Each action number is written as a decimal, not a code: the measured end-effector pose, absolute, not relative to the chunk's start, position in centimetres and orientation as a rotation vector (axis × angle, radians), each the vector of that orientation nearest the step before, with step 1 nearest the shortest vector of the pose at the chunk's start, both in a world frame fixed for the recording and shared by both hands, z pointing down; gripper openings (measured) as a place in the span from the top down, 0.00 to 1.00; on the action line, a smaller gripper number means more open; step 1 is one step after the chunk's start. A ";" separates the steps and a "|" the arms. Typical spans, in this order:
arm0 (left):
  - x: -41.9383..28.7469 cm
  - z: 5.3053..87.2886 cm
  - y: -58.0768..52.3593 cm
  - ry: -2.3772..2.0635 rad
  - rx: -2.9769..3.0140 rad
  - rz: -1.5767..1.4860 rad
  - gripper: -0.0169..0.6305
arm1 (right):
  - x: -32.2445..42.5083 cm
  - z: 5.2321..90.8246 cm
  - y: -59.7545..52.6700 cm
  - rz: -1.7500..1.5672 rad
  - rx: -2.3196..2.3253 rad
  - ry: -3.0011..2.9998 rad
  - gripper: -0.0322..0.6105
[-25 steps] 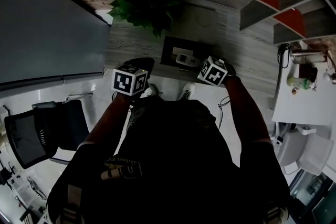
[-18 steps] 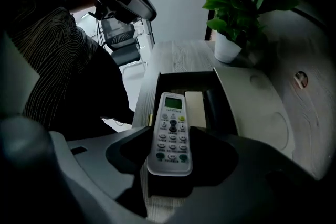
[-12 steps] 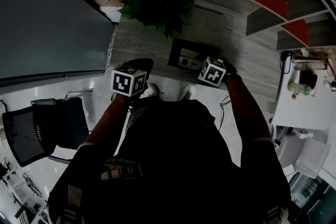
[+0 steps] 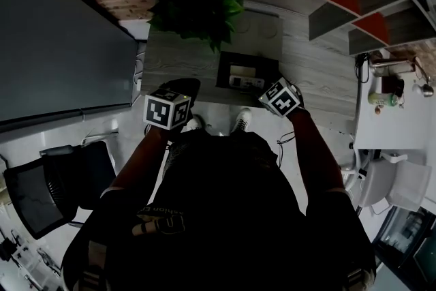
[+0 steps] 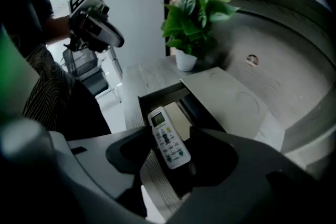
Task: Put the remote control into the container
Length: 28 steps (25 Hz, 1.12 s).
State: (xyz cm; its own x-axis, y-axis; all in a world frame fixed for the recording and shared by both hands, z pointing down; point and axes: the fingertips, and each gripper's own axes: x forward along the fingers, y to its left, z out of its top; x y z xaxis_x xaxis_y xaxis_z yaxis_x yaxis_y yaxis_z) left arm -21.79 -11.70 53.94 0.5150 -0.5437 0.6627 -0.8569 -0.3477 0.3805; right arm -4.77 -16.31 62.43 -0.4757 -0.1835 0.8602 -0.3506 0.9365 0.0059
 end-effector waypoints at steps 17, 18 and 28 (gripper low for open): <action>-17.6 49.3 -8.6 -0.933 2.296 0.507 0.96 | -3.4 50.0 -9.7 0.846 1.211 -2.442 0.94; -17.6 49.0 -8.3 -0.941 2.297 0.494 0.96 | -3.5 49.4 -9.3 0.872 1.211 -2.473 0.94; -14.8 48.1 -5.7 -1.107 2.200 0.411 0.96 | -0.7 46.6 -7.6 0.878 1.083 -2.615 0.94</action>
